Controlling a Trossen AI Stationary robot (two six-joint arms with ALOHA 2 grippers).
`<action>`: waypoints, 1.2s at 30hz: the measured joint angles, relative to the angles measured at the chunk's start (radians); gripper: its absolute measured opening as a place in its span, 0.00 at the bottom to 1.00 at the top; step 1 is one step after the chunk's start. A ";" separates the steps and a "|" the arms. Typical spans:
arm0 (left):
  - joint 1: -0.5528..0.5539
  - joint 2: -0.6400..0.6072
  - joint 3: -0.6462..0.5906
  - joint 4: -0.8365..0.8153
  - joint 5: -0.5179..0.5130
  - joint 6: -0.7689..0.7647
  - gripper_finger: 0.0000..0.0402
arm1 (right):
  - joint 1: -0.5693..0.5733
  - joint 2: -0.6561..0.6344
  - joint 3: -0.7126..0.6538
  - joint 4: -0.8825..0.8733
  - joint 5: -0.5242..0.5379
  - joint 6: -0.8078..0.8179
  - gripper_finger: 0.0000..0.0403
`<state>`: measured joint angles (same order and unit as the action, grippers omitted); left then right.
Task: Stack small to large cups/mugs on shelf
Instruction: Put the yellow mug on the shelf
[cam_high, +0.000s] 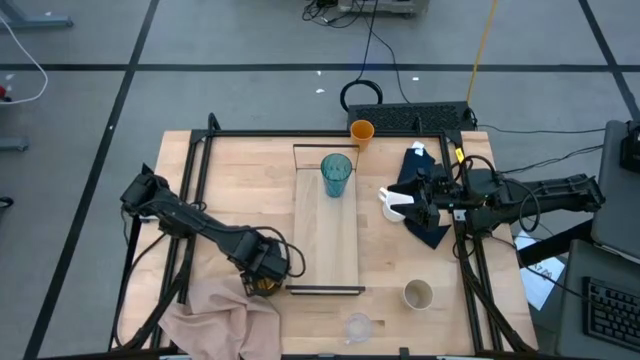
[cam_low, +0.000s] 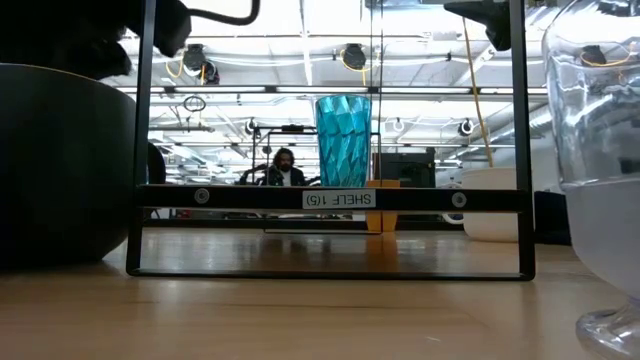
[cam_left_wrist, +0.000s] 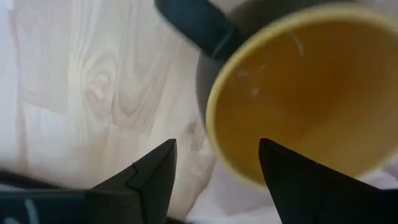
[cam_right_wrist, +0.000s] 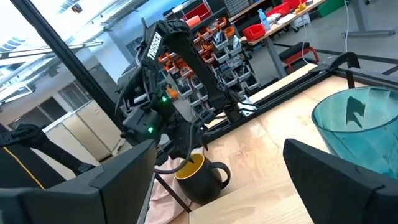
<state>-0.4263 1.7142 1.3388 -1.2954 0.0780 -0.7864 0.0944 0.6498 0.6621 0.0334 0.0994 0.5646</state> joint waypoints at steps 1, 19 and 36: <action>0.000 0.000 -0.006 0.015 0.002 0.002 0.57 | 0.000 0.000 0.000 0.000 0.000 0.000 0.85; 0.001 0.000 -0.024 0.048 0.023 0.060 0.27 | -0.001 0.000 0.000 0.000 0.007 -0.001 0.85; 0.033 0.002 -0.024 0.065 0.019 0.061 0.04 | -0.001 0.003 0.000 0.000 0.008 -0.004 0.85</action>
<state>-0.3932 1.7162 1.3144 -1.2307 0.0970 -0.7255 0.0933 0.6524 0.6621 0.0334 0.1074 0.5606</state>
